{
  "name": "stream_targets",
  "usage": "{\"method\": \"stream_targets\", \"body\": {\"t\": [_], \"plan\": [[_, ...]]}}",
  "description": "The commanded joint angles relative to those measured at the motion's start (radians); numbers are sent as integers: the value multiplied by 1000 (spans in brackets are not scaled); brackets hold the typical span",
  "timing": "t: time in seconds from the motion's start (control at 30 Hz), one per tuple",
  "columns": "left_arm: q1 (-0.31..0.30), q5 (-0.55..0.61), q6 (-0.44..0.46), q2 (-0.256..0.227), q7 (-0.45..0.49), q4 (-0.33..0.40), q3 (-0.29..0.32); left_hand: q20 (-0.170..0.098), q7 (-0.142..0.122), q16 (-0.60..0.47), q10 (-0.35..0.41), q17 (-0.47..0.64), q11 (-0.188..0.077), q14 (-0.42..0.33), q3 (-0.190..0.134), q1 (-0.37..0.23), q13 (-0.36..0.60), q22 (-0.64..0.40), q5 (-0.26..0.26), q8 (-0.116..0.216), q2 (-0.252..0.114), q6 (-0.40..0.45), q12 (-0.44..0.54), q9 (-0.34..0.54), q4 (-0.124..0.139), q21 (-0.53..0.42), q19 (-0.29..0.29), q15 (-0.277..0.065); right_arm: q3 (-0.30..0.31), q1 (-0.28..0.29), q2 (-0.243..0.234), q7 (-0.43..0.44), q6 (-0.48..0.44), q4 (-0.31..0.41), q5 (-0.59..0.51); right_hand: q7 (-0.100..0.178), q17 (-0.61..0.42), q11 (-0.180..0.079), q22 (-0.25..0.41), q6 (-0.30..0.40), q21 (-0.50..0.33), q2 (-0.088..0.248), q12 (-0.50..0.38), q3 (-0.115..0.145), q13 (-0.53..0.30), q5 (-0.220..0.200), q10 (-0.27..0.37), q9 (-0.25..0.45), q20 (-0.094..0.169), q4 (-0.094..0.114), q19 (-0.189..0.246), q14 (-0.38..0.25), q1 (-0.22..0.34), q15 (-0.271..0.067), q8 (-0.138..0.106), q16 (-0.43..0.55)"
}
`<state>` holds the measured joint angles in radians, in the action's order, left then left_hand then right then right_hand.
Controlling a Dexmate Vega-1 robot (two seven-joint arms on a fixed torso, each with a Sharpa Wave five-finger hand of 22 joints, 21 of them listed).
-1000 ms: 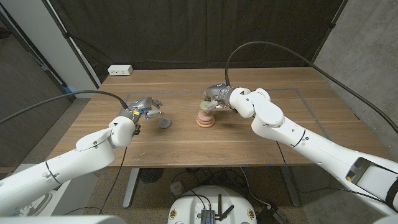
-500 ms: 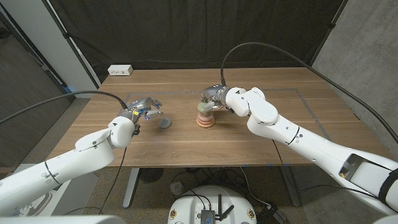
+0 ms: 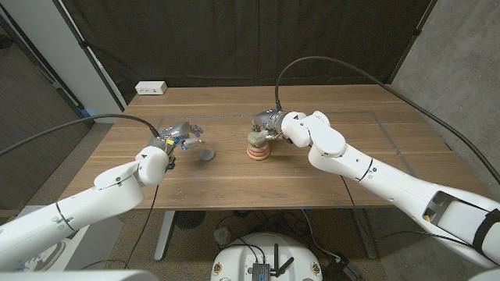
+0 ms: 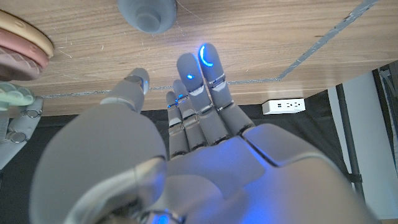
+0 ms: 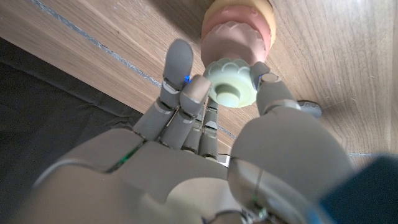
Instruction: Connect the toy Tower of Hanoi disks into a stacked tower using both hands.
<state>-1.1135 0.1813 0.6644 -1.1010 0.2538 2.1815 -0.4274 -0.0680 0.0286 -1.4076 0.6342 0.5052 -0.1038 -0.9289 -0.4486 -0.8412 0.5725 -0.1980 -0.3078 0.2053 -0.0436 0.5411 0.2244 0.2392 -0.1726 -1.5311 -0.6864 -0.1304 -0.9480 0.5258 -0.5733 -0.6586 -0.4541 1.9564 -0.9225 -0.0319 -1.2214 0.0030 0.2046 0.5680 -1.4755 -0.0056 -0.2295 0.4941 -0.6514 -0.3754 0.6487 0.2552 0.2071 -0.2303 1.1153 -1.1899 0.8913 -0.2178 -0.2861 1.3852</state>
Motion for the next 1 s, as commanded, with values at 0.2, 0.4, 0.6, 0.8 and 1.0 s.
{"method": "stream_targets", "body": {"t": [0.2, 0.4, 0.6, 0.8, 1.0], "plan": [[-4, -6, -3, -2, 4, -3, 3, -132, -1, -8, 4, 0, 1, -11, -10, 2, 4, -1, -4, -1, 7, 12, -4, 4, 4, -4, -4, -89, -23, -12, 5, -9, -1, -32, -16, 62, -4, -98, 0, 65, 1, 49, 2, 74, -6, -5, 97, 6, 15, 67, -7, 8, 12, -2, -5, 8], [0, -6, -3, -1, 1, -5, 0, -131, -2, -8, 3, 0, -2, -11, -11, 3, 4, -1, -4, 0, 7, 13, -5, 4, 4, -4, -3, -89, -30, -17, 10, -11, -1, -46, -18, 63, 0, -99, -1, 63, 2, 48, 5, 75, -7, -5, 96, 7, 15, 67, -9, 14, 10, -2, -3, 4], [0, -8, -1, 0, 1, -6, -1, -133, -1, -8, 5, -1, -4, -9, -12, 3, 5, -2, -4, -1, 6, 13, -4, 4, 4, -5, -4, -89, -35, -18, 11, -11, -3, -54, -20, 62, 2, -97, 0, 60, 1, 48, 7, 77, -7, -6, 94, 8, 15, 67, -9, 20, 8, -2, -1, 2], [-3, -11, 1, 2, 4, -7, -1, -134, -1, -8, 4, -1, -2, -8, -13, 3, 5, -1, -4, -1, 6, 13, -5, 4, 4, -5, -4, -89, -40, -19, 9, -10, -2, -59, -26, 62, 2, -95, -1, 57, 3, 47, 12, 78, -8, -6, 86, 9, 15, 67, -12, 22, 7, -2, 1, 2], [-3, -11, 0, 3, 6, -7, -2, -133, -1, -8, 6, -2, 1, -9, -14, 4, 5, -2, -4, -1, 6, 13, -5, 4, 4, -5, -3, -89, -41, -15, 3, -2, -2, -53, -37, 67, 3, -96, -4, 34, 6, 41, 19, 78, -10, -6, 68, 13, 14, 68, -18, 30, -1, -2, 11, -2]]}}
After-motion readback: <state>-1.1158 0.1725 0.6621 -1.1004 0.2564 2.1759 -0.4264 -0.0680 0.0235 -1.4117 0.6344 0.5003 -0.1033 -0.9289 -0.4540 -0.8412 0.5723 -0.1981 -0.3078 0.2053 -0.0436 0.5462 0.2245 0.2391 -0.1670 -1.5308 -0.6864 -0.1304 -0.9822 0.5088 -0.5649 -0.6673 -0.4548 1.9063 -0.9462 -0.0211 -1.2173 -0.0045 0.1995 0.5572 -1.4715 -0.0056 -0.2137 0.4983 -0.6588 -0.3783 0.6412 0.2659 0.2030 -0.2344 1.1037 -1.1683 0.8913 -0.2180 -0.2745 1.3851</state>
